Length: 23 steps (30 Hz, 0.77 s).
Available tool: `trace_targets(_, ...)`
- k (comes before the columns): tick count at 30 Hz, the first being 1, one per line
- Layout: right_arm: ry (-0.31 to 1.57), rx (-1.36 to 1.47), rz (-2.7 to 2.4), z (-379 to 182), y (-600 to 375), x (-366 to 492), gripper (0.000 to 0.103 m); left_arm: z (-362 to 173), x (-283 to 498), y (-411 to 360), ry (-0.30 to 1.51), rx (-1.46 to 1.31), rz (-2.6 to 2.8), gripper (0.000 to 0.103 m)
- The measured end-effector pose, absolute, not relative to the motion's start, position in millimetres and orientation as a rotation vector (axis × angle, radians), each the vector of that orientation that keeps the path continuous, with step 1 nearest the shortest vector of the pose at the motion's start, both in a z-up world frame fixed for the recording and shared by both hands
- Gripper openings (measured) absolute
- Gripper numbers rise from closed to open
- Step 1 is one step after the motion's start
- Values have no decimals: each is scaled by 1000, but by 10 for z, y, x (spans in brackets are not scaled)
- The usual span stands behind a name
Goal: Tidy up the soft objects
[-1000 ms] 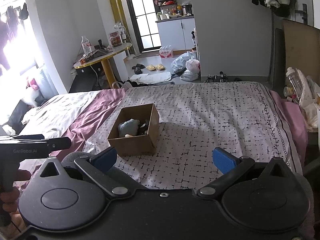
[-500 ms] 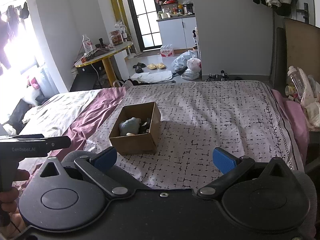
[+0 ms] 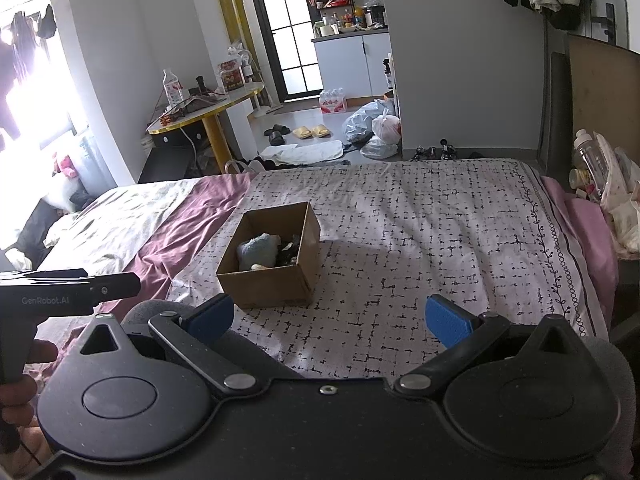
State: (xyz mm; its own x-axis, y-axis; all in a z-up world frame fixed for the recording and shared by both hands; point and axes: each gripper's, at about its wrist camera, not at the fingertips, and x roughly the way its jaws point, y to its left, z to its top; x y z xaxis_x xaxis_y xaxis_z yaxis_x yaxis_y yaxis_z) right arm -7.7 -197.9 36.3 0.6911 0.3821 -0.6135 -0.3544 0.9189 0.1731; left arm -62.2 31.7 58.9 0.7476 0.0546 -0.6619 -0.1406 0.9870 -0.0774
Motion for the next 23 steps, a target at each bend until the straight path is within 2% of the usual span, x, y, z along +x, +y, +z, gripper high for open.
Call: trace_targets(23, 722, 57, 390, 215, -2016, -57, 103, 350, -574, 322, 748, -155, 108, 103)
